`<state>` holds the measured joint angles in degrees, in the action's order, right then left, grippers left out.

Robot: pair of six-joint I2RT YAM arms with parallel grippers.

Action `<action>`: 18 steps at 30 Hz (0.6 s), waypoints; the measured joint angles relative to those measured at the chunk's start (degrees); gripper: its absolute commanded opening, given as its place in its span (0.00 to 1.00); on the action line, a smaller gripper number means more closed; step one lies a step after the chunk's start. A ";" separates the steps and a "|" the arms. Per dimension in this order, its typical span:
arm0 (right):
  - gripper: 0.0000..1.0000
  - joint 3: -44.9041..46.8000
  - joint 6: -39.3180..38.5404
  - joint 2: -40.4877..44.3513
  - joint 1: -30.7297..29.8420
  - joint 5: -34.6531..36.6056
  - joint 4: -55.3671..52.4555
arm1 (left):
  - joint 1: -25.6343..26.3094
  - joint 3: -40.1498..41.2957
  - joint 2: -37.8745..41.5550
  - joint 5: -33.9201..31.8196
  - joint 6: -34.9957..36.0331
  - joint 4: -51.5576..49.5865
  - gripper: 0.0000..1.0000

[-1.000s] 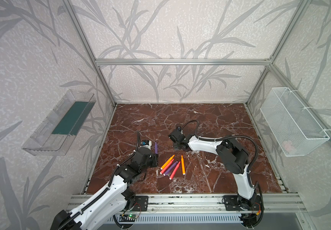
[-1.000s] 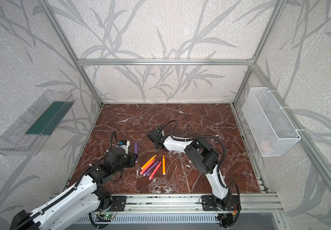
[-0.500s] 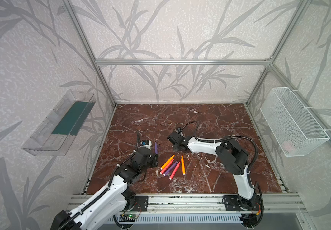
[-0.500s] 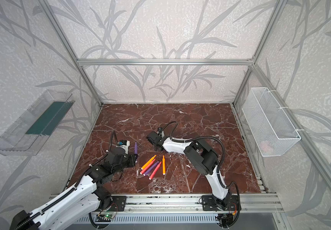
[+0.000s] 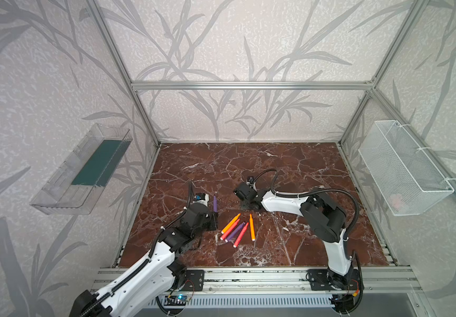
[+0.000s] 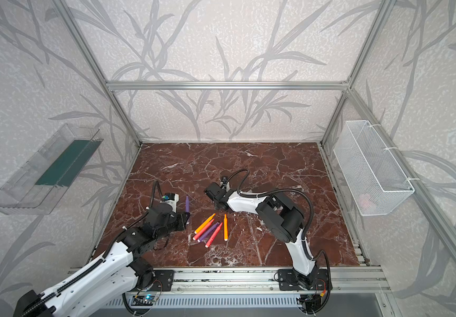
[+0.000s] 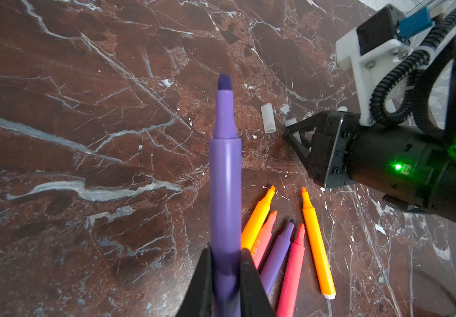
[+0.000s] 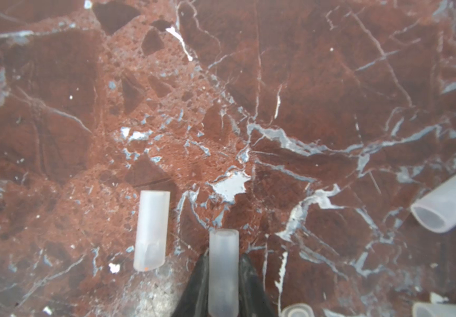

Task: Insert pens into pen caps
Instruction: Pick up the pen cap from the center of the table.

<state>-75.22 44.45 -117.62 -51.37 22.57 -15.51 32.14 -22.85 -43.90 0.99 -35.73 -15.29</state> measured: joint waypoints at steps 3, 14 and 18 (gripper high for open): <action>0.17 1.29 0.35 0.72 0.02 -0.11 1.07 | -0.02 0.07 0.00 0.44 0.00 0.07 0.00; 0.15 17.14 2.56 11.76 1.81 -3.43 13.42 | 0.02 1.75 -2.34 11.21 -0.17 7.17 0.00; 0.11 22.88 3.56 17.92 3.85 -5.55 20.55 | 0.59 1.81 -3.96 15.82 -0.79 11.28 0.00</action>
<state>-52.34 48.01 -99.70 -47.53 17.02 5.04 32.73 -21.04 -47.86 16.82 -36.51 -4.01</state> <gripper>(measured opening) 0.168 0.147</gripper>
